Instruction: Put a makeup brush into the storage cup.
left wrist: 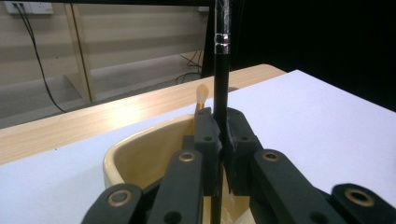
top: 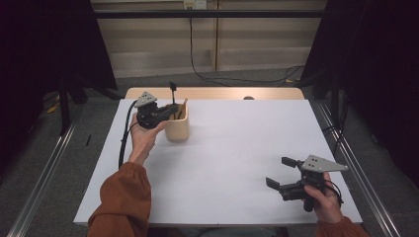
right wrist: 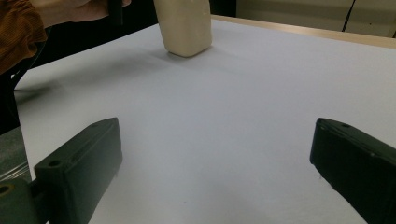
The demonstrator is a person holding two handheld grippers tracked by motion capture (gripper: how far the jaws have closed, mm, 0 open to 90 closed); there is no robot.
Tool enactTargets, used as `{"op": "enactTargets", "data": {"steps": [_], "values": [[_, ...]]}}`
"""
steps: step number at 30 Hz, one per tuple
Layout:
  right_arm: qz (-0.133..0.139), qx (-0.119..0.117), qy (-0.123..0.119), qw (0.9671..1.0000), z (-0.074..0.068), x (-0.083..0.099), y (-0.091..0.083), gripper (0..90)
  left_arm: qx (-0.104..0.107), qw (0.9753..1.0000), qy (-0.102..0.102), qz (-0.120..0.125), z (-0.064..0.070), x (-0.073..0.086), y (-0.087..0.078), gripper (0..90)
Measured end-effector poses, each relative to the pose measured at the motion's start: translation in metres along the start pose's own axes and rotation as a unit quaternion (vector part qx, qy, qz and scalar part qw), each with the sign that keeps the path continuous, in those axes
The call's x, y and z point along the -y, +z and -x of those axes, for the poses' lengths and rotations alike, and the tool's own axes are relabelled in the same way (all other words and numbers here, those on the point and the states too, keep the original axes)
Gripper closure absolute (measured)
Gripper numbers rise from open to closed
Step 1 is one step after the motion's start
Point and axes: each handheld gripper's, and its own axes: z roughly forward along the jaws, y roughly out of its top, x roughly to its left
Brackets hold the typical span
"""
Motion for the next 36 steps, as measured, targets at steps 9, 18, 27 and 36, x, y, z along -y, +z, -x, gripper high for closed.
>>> {"op": "enactTargets", "data": {"steps": [9,18,27,36], "values": [[-0.001,-0.002,-0.002,1.0000,-0.0008,-0.0001,0.0003,1.6,-0.008,0.9998,0.017,-0.007,-0.0017,0.0000,-0.0020,76.4],[0.000,-0.002,-0.001,1.0000,-0.0006,-0.0002,-0.0003,1.6,-0.013,0.9999,0.000,-0.001,-0.0009,0.0005,0.0000,48.8],[0.002,0.002,0.002,1.0000,0.0014,0.0006,-0.0010,1.6,-0.016,0.9997,-0.015,0.005,-0.0046,-0.0003,-0.0017,23.3],[0.004,0.001,0.003,1.0000,0.0018,0.0001,-0.0005,1.6,-0.016,0.9995,-0.028,0.007,-0.0077,-0.0022,-0.0061,2.7]]}}
